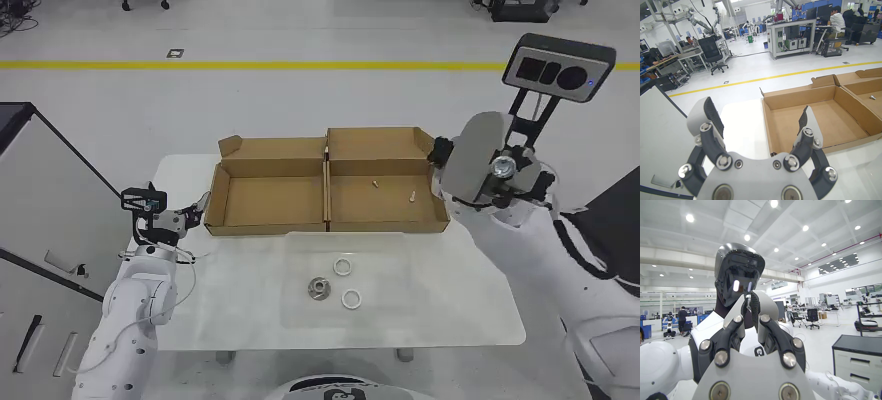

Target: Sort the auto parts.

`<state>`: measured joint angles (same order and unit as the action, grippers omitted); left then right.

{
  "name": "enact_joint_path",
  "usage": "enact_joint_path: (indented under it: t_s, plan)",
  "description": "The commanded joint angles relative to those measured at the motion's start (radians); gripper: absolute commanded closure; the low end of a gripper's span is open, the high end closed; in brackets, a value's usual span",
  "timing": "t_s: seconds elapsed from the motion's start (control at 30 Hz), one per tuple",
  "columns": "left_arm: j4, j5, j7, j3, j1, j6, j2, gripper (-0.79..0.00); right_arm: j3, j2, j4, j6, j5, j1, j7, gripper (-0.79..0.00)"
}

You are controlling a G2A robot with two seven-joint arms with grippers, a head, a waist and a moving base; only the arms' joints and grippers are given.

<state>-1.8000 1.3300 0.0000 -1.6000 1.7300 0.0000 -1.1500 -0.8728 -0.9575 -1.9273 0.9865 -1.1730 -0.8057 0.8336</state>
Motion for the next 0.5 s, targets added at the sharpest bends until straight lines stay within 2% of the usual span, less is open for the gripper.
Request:
enact_joint_path:
  t_s: [0.0, 0.2, 0.4, 0.47]
  plan:
    - [0.0, 0.0, 0.0, 0.0, 0.0, 0.0, 0.0, -0.785, -0.014, -0.006, 0.001, -0.016, -0.009, -0.003, 0.016, 0.0]
    - [0.0, 0.0, 0.0, 0.0, 0.0, 0.0, 0.0, -0.785, -0.061, -0.019, 0.05, -0.055, 0.088, -0.014, 0.055, 0.0]
    - [0.0, 0.0, 0.0, 0.0, 0.0, 0.0, 0.0, -0.785, -0.11, -0.02, 0.104, -0.1, 0.32, -0.012, 0.096, 0.0]
    - [0.0, 0.0, 0.0, 0.0, 0.0, 0.0, 0.0, -0.785, -0.115, -0.023, 0.093, -0.111, 0.348, -0.021, 0.077, 0.0]
